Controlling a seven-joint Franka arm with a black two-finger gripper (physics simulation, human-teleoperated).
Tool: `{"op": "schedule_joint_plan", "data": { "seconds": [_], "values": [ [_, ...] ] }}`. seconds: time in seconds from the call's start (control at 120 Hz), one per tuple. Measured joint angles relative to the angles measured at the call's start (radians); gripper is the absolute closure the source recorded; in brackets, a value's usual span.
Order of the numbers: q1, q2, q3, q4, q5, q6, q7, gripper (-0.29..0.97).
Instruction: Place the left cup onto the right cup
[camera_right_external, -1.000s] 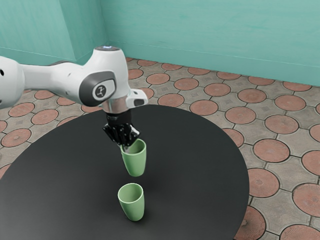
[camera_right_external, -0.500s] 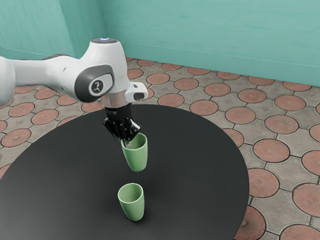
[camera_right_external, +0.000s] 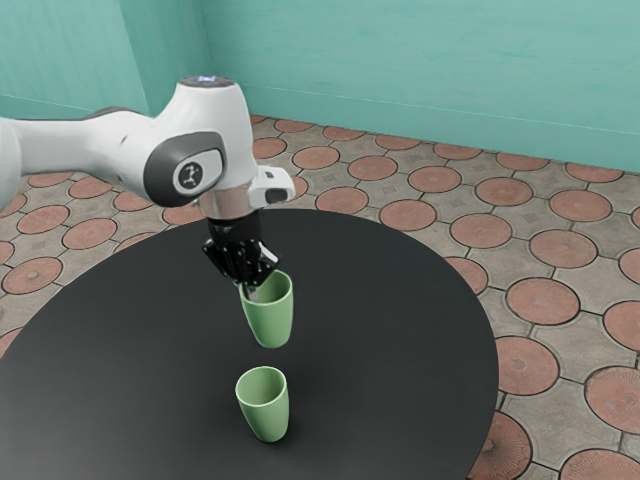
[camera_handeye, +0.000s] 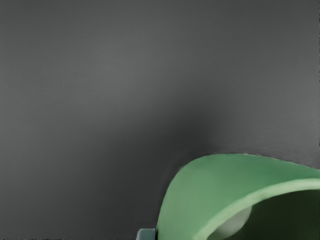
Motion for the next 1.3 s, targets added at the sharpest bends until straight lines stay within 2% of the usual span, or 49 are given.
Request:
{"op": "schedule_joint_plan", "data": {
  "seconds": [0.667, 1.3],
  "values": [
    [-0.002, -0.041, -0.056, -0.078, -0.004, 0.004, -0.014, 0.79],
    [0.004, -0.080, -0.062, -0.115, -0.014, 0.010, -0.022, 0.79]
  ]
}}
